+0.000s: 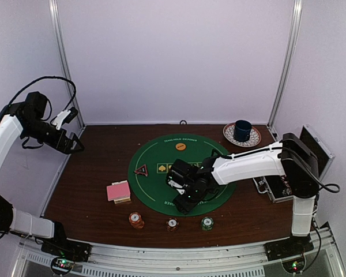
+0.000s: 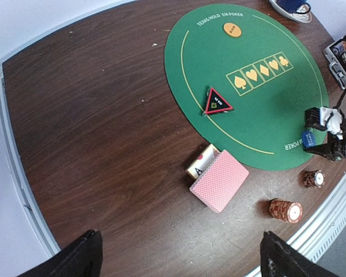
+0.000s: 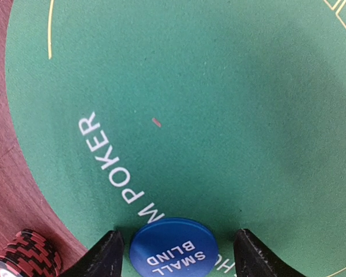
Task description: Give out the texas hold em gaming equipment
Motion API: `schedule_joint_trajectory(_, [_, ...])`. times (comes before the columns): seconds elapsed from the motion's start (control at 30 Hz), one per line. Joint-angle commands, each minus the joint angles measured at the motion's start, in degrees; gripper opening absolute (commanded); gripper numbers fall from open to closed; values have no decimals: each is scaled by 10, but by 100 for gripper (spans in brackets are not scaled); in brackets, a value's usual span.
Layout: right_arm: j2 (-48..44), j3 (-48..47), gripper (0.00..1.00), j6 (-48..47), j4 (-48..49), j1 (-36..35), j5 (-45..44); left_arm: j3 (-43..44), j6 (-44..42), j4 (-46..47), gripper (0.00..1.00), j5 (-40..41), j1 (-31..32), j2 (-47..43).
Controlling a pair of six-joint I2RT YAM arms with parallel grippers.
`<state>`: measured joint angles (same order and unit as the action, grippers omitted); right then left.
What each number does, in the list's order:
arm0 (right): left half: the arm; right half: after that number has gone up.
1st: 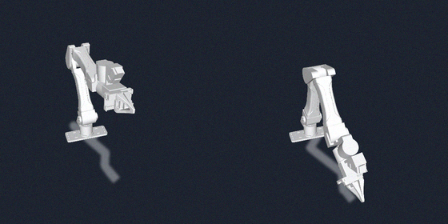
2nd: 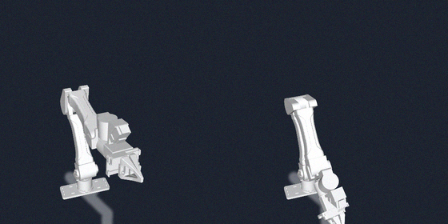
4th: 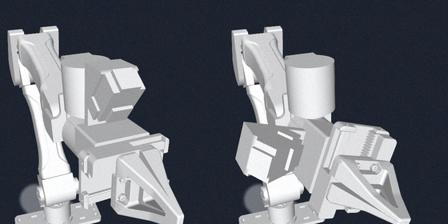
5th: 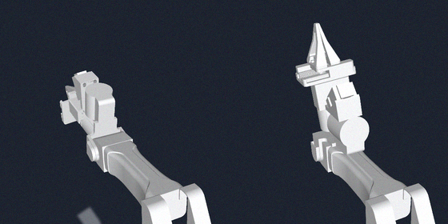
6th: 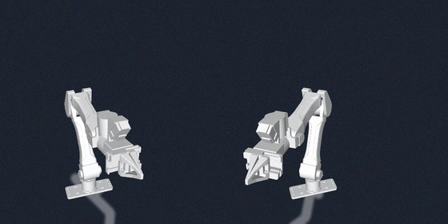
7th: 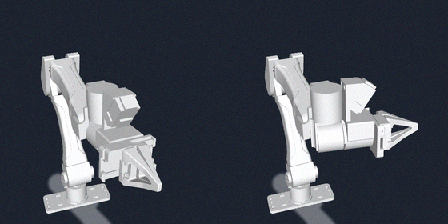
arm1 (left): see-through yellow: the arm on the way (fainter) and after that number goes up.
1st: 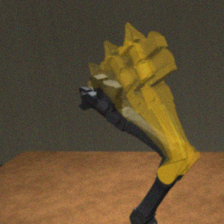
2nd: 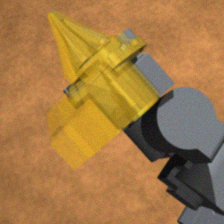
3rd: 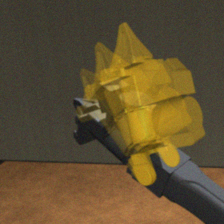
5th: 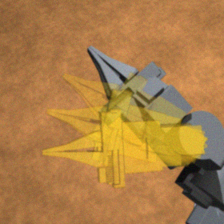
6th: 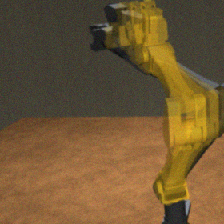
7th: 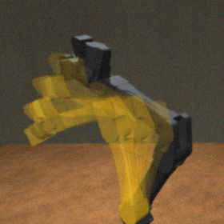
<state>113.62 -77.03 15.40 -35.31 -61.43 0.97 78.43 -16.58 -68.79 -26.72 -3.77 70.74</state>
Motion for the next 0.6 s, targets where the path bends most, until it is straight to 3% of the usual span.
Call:
schedule_joint_trajectory(0.0, [15,-17,69,3,-3,-5,-19,14,0,-3,98,-12,-2,-8])
schedule_joint_trajectory(0.23, [12,-1,58,6,-5,0,-38,17,0,-4,98,-12,-1,-3])
schedule_joint_trajectory(0.57, [-31,56,54,5,-4,47,-46,19,-1,-6,98,-12,-2,0])
